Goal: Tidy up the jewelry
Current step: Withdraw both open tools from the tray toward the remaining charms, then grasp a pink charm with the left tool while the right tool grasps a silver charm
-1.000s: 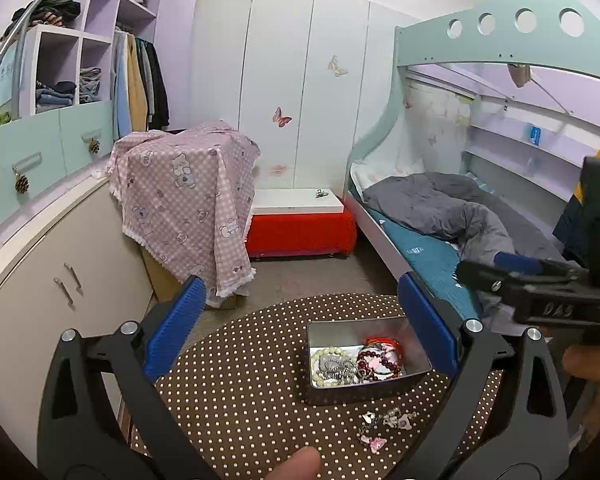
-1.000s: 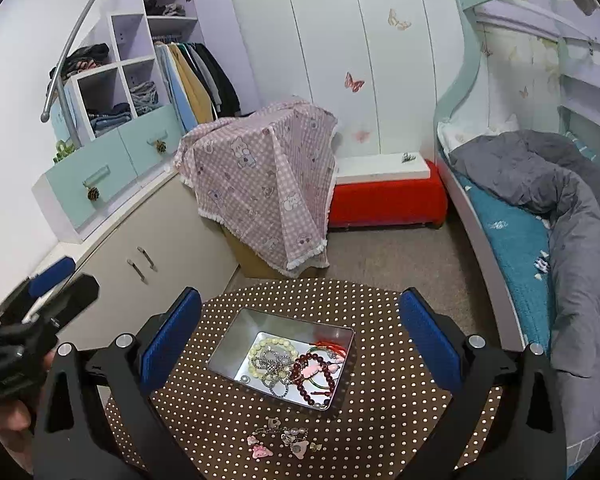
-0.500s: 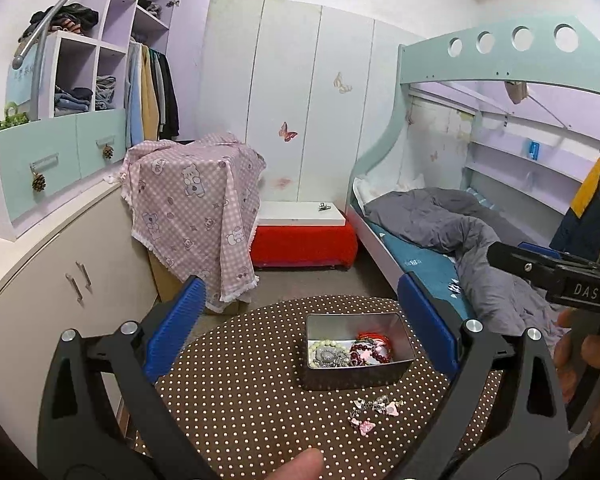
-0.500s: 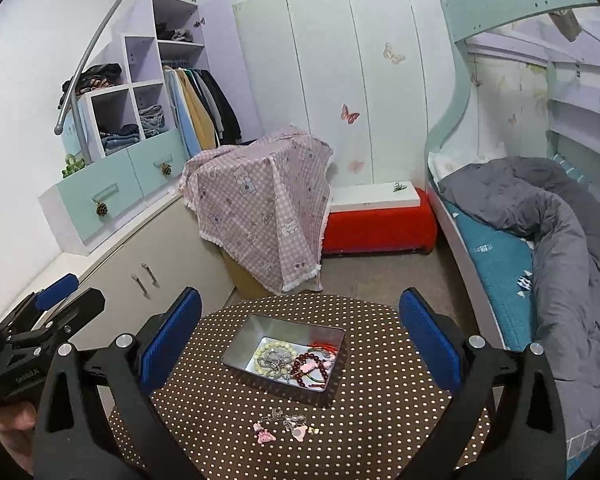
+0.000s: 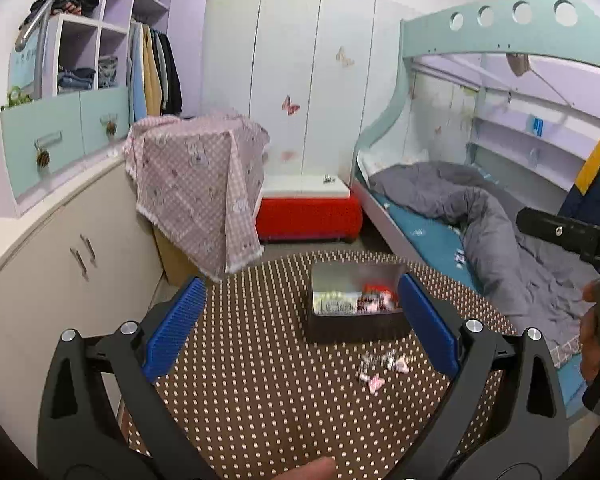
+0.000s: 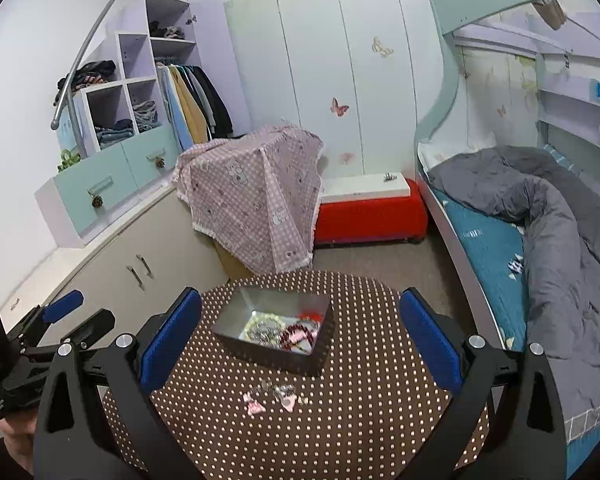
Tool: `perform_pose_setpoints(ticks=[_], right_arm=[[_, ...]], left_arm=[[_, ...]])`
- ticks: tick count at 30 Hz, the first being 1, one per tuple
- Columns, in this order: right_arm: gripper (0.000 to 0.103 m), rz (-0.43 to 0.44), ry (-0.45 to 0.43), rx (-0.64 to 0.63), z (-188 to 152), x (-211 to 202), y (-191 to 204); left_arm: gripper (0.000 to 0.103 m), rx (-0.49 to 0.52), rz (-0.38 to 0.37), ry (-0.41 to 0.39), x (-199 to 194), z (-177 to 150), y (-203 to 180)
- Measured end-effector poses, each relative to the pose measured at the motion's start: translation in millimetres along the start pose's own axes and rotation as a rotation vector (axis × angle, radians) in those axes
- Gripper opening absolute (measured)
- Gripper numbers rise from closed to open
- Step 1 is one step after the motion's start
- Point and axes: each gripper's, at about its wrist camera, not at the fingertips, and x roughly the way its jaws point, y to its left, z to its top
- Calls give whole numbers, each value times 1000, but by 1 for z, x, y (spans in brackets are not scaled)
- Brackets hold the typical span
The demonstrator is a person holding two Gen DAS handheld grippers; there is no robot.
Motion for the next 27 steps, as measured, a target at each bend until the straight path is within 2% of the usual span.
perform_pose_setpoints(ticks=[14, 24, 25, 27], right_arm=[[96, -14, 139, 40, -48, 30, -18], [96, -19, 236, 76, -77, 56, -33], [96, -19, 243, 79, -78, 58, -34], [96, -22, 257, 83, -82, 62, -36]], left_arm=[[95, 43, -46, 186, 51, -63, -21], [94, 75, -87, 353, 121, -98, -47], [92, 75, -87, 363, 125, -100, -47], [79, 66, -96, 410, 137, -105, -48]])
